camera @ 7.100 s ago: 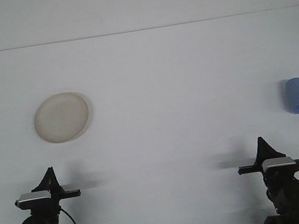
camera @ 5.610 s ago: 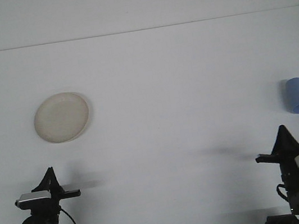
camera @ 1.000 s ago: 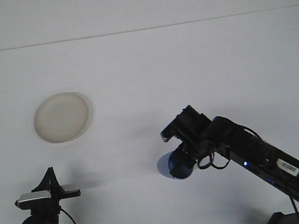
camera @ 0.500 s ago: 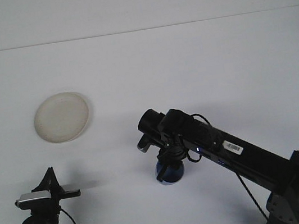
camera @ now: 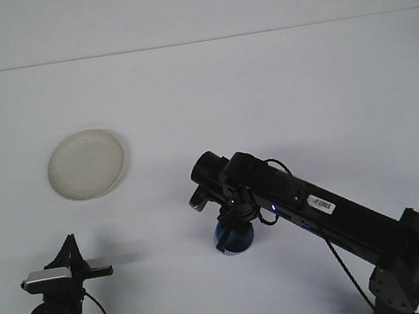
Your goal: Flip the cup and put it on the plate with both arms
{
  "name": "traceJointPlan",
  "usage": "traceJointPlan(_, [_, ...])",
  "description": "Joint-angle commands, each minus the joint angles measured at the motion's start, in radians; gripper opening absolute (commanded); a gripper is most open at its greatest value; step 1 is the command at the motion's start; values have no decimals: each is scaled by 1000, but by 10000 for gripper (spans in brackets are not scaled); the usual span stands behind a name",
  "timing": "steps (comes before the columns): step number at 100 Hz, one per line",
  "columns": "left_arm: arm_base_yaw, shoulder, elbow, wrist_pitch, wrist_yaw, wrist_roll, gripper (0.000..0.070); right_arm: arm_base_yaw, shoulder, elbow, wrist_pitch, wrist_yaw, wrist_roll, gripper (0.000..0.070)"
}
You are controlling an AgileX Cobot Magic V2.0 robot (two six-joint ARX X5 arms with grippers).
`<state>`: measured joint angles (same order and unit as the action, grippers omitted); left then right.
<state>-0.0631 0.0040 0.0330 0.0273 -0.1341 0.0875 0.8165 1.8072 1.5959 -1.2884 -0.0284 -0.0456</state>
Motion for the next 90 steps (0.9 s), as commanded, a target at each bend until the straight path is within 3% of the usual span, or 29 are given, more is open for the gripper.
traceJointPlan(1, [0,-1,-19,13,-3,1,14,10,21,20,6,-11,-7,22])
traceJointPlan(18, [0,-1,-19,12,-3,1,14,12,27,20,9,-32,-7,308])
traceJointPlan(24, [0,-1,-19,13,-3,1,14,13,27,20,17,-34,-6,345])
traceJointPlan(39, [0,-1,-19,12,-3,1,14,15,26,25,28,-35,-6,358])
traceJointPlan(54, [0,-1,-19,13,-3,1,14,12,14,66,-12,-23,-7,530])
traceJointPlan(90, [0,-1,-19,13,-3,1,14,-6,-223,127,23,-22,-6,540])
